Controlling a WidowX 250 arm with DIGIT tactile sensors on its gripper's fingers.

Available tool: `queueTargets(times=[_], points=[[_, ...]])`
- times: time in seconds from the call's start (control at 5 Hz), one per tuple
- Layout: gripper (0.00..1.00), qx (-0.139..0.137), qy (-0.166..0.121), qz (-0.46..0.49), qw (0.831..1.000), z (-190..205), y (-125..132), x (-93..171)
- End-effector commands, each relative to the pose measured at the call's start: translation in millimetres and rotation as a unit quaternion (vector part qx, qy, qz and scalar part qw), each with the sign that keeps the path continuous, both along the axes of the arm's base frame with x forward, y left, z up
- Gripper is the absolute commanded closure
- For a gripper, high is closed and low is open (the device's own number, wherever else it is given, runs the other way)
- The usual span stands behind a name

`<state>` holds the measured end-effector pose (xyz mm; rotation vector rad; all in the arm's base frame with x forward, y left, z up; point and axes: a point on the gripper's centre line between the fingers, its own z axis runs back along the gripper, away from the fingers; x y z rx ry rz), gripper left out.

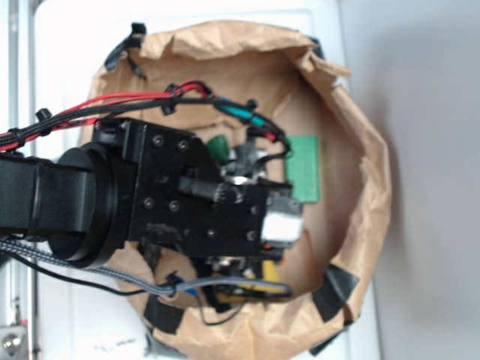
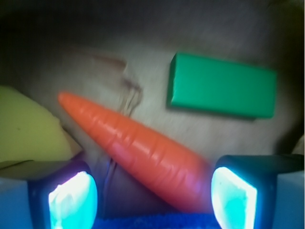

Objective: Grab the carrot.

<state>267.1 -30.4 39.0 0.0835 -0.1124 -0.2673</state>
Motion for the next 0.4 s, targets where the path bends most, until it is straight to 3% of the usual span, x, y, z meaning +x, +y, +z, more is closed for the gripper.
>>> queueTargets(times=[0.0, 0.2], points=[[0.00, 0.000, -0.015, -0.076, 0.997, -13.2, -17.5, -20.1], [0.56, 0.018, -0.022, -0.067, 0.997, -17.0, -21.4, -21.7]])
